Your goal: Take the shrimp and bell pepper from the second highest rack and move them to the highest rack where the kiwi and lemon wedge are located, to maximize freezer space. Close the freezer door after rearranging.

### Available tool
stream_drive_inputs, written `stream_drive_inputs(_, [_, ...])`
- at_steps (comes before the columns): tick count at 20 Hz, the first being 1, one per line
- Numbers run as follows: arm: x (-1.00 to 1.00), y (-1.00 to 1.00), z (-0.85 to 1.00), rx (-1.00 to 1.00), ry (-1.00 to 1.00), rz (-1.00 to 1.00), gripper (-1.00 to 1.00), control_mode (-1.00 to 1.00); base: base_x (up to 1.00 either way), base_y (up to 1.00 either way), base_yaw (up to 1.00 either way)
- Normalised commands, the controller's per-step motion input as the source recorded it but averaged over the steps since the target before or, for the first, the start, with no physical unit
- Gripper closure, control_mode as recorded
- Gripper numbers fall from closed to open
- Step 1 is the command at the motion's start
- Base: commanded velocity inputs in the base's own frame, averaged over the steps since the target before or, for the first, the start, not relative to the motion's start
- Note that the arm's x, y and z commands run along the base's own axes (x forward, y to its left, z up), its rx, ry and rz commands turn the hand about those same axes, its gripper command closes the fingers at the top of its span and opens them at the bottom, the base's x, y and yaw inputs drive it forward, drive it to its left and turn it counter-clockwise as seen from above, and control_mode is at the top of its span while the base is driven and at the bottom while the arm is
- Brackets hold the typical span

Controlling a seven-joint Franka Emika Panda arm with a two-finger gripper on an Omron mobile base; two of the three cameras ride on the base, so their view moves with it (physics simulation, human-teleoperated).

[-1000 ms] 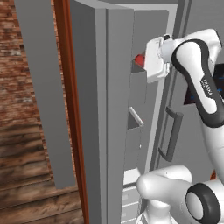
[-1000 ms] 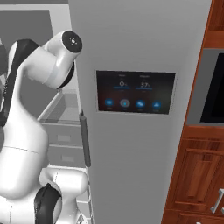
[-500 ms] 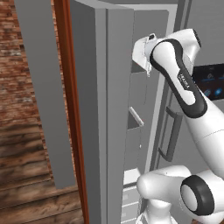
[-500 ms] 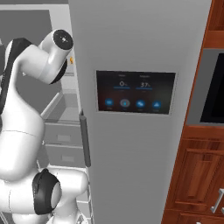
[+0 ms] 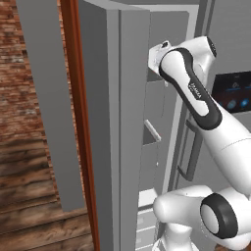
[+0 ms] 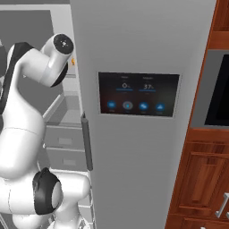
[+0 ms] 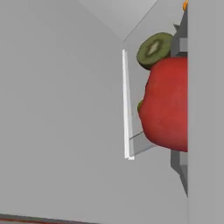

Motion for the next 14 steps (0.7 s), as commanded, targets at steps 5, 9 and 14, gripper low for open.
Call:
stream_drive_inputs(5, [0.14,0.00,-0.04,0.00,0.00,0.00,1.00,-1.00,0.00,0.00,0.00])
stream_drive_inputs(9, [0.16,0.01,-0.04,0.00,0.02,-0.01,1.00,-1.00,0.00,0.00,0.00])
stream_drive_inputs(14, [0.35,0.10,-0.11,0.00,0.05,-0.02,1.00,-1.00,0.00,0.00,0.00])
